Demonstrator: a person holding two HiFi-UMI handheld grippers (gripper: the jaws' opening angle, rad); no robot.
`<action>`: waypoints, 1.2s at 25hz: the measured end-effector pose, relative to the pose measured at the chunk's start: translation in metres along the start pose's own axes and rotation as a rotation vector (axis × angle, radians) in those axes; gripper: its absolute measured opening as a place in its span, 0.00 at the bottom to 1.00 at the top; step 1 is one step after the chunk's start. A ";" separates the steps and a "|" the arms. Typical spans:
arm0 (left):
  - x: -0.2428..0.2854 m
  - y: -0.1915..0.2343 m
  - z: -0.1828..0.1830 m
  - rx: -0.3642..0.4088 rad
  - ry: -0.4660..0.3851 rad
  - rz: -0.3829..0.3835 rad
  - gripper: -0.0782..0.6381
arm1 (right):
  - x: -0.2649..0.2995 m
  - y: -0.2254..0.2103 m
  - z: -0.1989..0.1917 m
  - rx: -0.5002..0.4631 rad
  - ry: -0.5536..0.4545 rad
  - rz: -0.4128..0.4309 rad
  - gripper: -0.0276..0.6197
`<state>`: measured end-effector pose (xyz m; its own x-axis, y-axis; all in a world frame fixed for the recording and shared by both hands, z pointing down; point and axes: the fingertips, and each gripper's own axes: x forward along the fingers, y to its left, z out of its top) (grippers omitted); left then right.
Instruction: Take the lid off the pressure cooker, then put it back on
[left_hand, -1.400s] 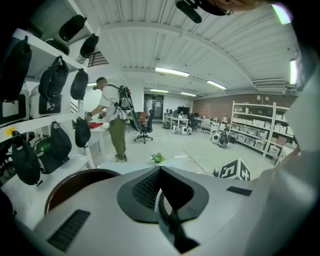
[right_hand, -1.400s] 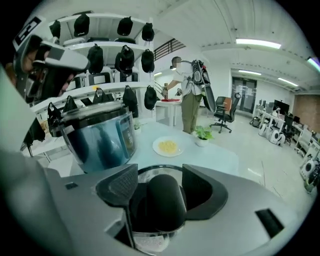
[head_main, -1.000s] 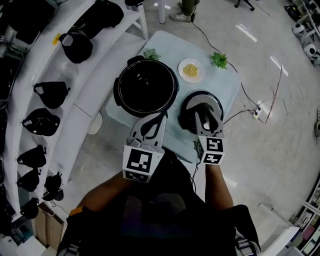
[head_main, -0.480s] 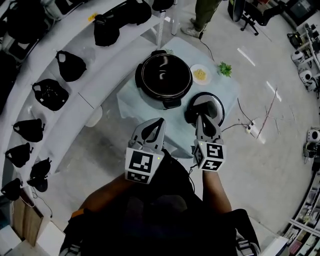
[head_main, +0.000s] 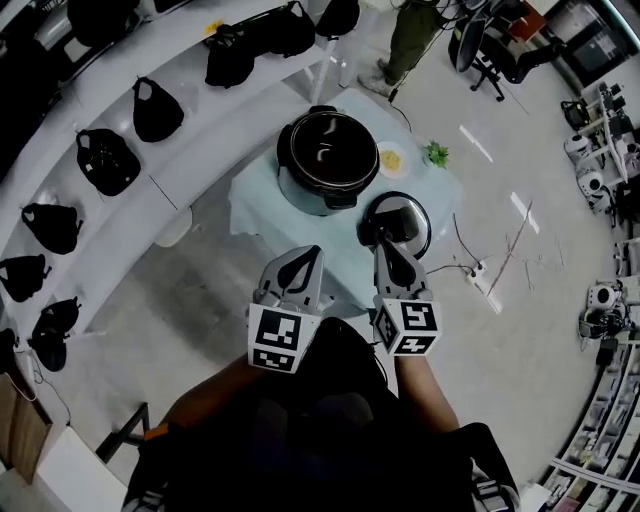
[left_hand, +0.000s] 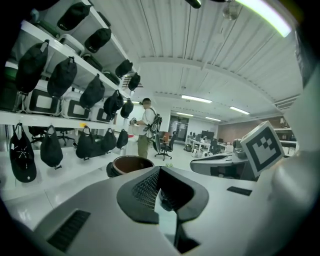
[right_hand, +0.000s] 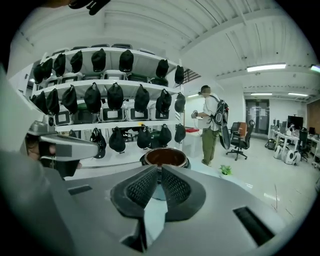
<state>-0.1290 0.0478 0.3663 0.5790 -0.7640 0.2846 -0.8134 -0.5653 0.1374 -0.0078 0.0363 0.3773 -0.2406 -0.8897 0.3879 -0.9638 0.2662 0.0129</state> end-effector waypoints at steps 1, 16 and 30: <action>-0.002 -0.001 -0.001 -0.004 -0.003 0.010 0.12 | -0.001 0.003 0.002 -0.006 -0.004 0.013 0.10; 0.049 -0.090 -0.006 -0.012 -0.012 0.120 0.12 | -0.036 -0.067 -0.014 -0.120 -0.030 0.174 0.10; 0.097 -0.192 -0.020 -0.052 -0.006 0.317 0.12 | -0.070 -0.175 -0.043 -0.130 -0.015 0.343 0.11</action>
<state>0.0823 0.0889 0.3868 0.2969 -0.9013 0.3154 -0.9549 -0.2825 0.0915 0.1824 0.0683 0.3878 -0.5502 -0.7454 0.3764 -0.8041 0.5944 0.0017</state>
